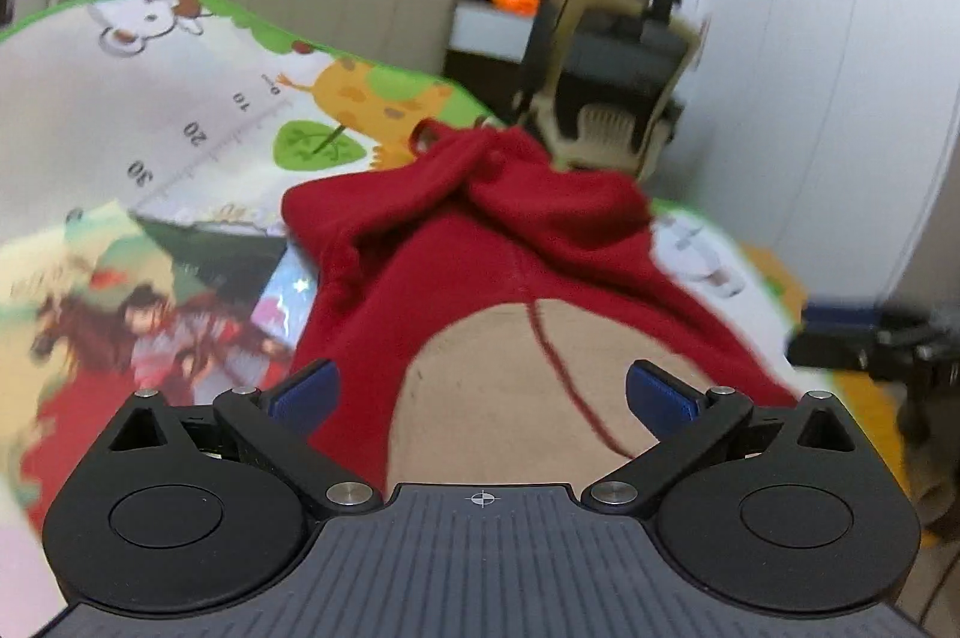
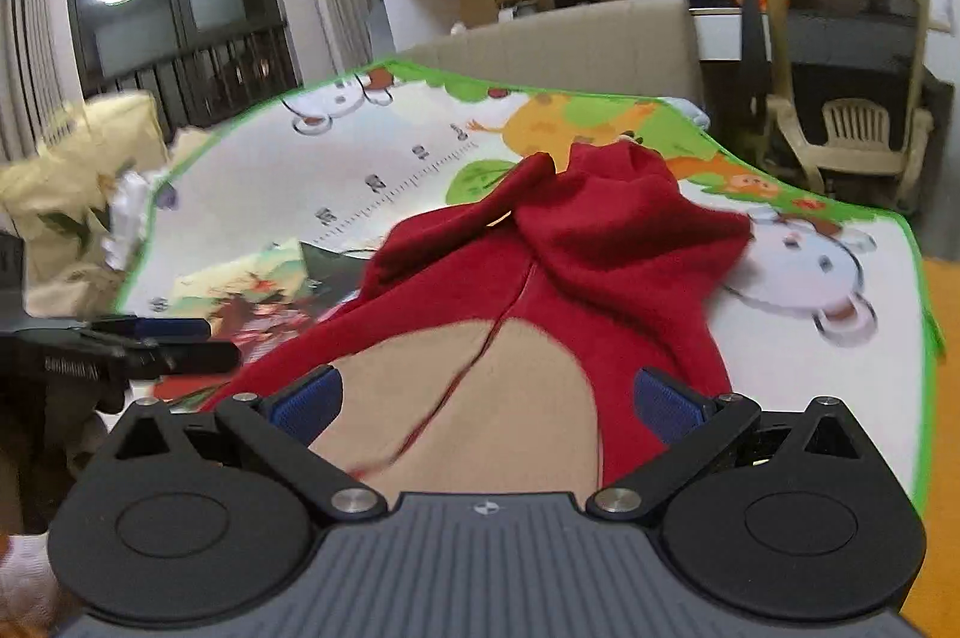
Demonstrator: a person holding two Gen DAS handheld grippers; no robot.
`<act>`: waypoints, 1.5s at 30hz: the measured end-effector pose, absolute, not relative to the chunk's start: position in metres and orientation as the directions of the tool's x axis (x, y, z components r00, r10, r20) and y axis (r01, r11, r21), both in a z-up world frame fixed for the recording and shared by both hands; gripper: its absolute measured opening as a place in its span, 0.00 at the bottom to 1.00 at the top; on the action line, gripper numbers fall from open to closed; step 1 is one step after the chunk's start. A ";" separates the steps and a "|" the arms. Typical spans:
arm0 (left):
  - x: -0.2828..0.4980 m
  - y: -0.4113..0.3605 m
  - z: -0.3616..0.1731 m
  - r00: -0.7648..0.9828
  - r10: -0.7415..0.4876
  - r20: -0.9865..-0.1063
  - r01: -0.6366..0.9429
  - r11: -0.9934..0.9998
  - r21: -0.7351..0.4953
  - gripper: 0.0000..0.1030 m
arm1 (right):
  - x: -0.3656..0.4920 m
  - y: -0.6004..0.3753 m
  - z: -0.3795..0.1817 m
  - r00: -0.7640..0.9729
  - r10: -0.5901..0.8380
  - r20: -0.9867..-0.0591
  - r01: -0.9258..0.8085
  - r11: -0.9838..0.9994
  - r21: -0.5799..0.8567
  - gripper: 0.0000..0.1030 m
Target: Fold clothes
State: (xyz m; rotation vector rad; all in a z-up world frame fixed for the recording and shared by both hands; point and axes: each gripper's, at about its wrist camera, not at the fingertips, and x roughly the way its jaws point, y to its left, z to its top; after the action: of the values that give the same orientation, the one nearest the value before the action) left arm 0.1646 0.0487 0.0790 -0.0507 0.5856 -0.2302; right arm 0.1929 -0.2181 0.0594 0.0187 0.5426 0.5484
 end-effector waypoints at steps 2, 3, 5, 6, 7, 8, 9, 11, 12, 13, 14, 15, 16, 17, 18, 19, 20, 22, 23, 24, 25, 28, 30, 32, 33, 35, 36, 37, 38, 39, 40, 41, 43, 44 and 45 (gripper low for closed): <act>0.188 0.036 0.075 0.799 -0.181 -0.573 0.189 0.981 -0.045 1.00 | 0.220 -0.202 0.049 0.723 0.459 -0.517 -0.484 0.870 0.094 1.00; 0.198 0.030 0.071 0.793 -0.169 -0.586 0.191 0.981 -0.025 1.00 | 0.232 -0.198 0.041 0.719 0.442 -0.537 -0.479 0.874 0.079 1.00; 0.219 0.026 0.057 0.777 -0.159 -0.609 0.187 0.982 -0.019 1.00 | 0.252 -0.193 0.019 0.685 0.413 -0.600 -0.450 0.888 0.097 1.00; 0.226 0.025 0.049 0.765 -0.155 -0.625 0.181 0.983 -0.022 1.00 | 0.261 -0.194 0.006 0.657 0.406 -0.635 -0.430 0.894 0.126 1.00; 0.234 0.026 0.039 0.748 -0.152 -0.646 0.175 0.984 -0.028 1.00 | 0.270 -0.194 -0.007 0.626 0.400 -0.669 -0.409 0.899 0.155 1.00; 0.240 0.027 0.028 0.725 -0.154 -0.671 0.174 0.984 -0.037 1.00 | 0.272 -0.195 -0.013 0.622 0.402 -0.672 -0.404 0.900 0.164 1.00; 0.243 0.028 0.019 0.710 -0.159 -0.686 0.180 0.983 -0.042 1.00 | 0.272 -0.196 -0.016 0.629 0.408 -0.661 -0.408 0.898 0.166 1.00; 0.243 0.029 0.007 0.707 -0.169 -0.686 0.197 0.980 -0.039 1.00 | 0.272 -0.195 -0.019 0.630 0.407 -0.662 -0.408 0.898 0.164 1.00; 0.241 0.029 0.008 0.710 -0.173 -0.683 0.204 0.978 -0.036 1.00 | 0.272 -0.193 -0.019 0.631 0.398 -0.666 -0.409 0.900 0.150 1.00; 0.241 0.029 0.008 0.708 -0.177 -0.684 0.206 0.978 -0.039 1.00 | 0.271 -0.190 -0.019 0.631 0.385 -0.673 -0.412 0.902 0.130 1.00; 0.241 0.030 0.007 0.707 -0.180 -0.684 0.208 0.977 -0.042 1.00 | 0.271 -0.187 -0.019 0.632 0.372 -0.680 -0.414 0.904 0.110 1.00; 0.241 0.032 0.007 0.706 -0.186 -0.683 0.209 0.977 -0.049 1.00 | 0.271 -0.184 -0.019 0.632 0.359 -0.686 -0.416 0.905 0.090 1.00; 0.240 0.033 0.007 0.707 -0.190 -0.682 0.210 0.976 -0.055 1.00 | 0.270 -0.181 -0.019 0.633 0.346 -0.692 -0.419 0.905 0.070 1.00; 0.240 0.034 0.007 0.707 -0.193 -0.680 0.210 0.976 -0.058 1.00 | 0.270 -0.179 -0.019 0.632 0.336 -0.698 -0.421 0.906 0.054 1.00; 0.239 0.034 0.007 0.707 -0.195 -0.680 0.211 0.976 -0.060 1.00 | 0.271 -0.178 -0.018 0.630 0.331 -0.703 -0.422 0.905 0.049 1.00; 0.239 0.035 0.007 0.707 -0.195 -0.679 0.211 0.976 -0.061 1.00 | 0.272 -0.178 -0.018 0.626 0.329 -0.707 -0.422 0.905 0.047 1.00; 0.238 0.036 0.008 0.707 -0.196 -0.679 0.211 0.975 -0.061 1.00 | 0.272 -0.178 -0.018 0.623 0.326 -0.711 -0.422 0.905 0.046 1.00; 0.239 0.036 0.008 0.708 -0.199 -0.678 0.212 0.975 -0.064 1.00 | 0.274 -0.177 -0.018 0.618 0.321 -0.718 -0.422 0.906 0.042 1.00; 0.240 0.036 0.008 0.708 -0.201 -0.677 0.212 0.975 -0.068 1.00 | 0.275 -0.176 -0.018 0.618 0.318 -0.720 -0.421 0.906 0.038 1.00; 0.240 0.036 0.008 0.708 -0.204 -0.676 0.212 0.975 -0.072 1.00 | 0.275 -0.175 -0.018 0.618 0.315 -0.720 -0.419 0.907 0.037 1.00; 0.240 0.036 0.008 0.708 -0.206 -0.675 0.212 0.974 -0.076 1.00 | 0.275 -0.174 -0.018 0.620 0.313 -0.719 -0.417 0.908 0.036 1.00; 0.241 0.035 0.007 0.710 -0.204 -0.674 0.210 0.975 -0.075 1.00 | 0.275 -0.174 -0.019 0.625 0.311 -0.716 -0.414 0.909 0.033 1.00; 0.240 0.035 0.007 0.711 -0.202 -0.674 0.207 0.976 -0.073 1.00 | 0.274 -0.174 -0.020 0.628 0.313 -0.713 -0.414 0.910 0.034 1.00; 0.240 0.034 0.007 0.711 -0.199 -0.674 0.205 0.976 -0.072 1.00 | 0.274 -0.174 -0.020 0.629 0.313 -0.712 -0.414 0.910 0.035 1.00; 0.240 0.034 0.007 0.712 -0.197 -0.674 0.203 0.977 -0.071 1.00 | 0.274 -0.174 -0.020 0.628 0.313 -0.712 -0.413 0.910 0.036 1.00; 0.240 0.033 0.006 0.711 -0.192 -0.676 0.201 0.977 -0.066 1.00 | 0.274 -0.174 -0.020 0.625 0.312 -0.715 -0.415 0.909 0.034 1.00; 0.240 0.033 0.006 0.711 -0.189 -0.677 0.200 0.978 -0.063 1.00 | 0.275 -0.173 -0.019 0.618 0.311 -0.722 -0.421 0.907 0.030 1.00; 0.240 0.032 0.006 0.711 -0.186 -0.678 0.199 0.978 -0.060 1.00 | 0.276 -0.172 -0.018 0.610 0.309 -0.730 -0.429 0.903 0.024 1.00; 0.240 0.032 0.006 0.711 -0.183 -0.679 0.198 0.979 -0.058 1.00 | 0.278 -0.171 -0.016 0.601 0.307 -0.738 -0.437 0.899 0.018 1.00; 0.240 0.032 0.006 0.711 -0.180 -0.680 0.196 0.979 -0.055 1.00 | 0.280 -0.170 -0.014 0.586 0.308 -0.750 -0.448 0.894 0.017 1.00; 0.239 0.032 0.006 0.712 -0.178 -0.680 0.194 0.979 -0.054 1.00 | 0.284 -0.169 -0.009 0.570 0.316 -0.759 -0.469 0.883 0.015 1.00; 0.239 0.032 0.006 0.712 -0.177 -0.679 0.192 0.980 -0.053 1.00 | 0.285 -0.166 0.000 0.608 0.309 -0.732 -0.482 0.876 -0.031 1.00; 0.238 0.032 0.006 0.712 -0.177 -0.679 0.191 0.980 -0.055 1.00 | 0.285 -0.160 0.021 0.721 0.283 -0.632 -0.480 0.863 -0.161 1.00; 0.238 0.032 0.006 0.712 -0.177 -0.680 0.191 0.980 -0.055 1.00 | 0.285 -0.156 0.031 0.771 0.273 -0.575 -0.470 0.853 -0.226 1.00; 0.239 0.032 0.006 0.710 -0.177 -0.681 0.192 0.980 -0.054 1.00 | 0.286 -0.150 0.038 0.813 0.269 -0.516 -0.466 0.833 -0.300 1.00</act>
State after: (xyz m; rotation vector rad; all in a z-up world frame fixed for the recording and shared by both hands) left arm 0.2385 0.0320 0.0059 0.0211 0.7538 -0.2048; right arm 0.2864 -0.1495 0.0383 -0.4323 0.4770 0.4056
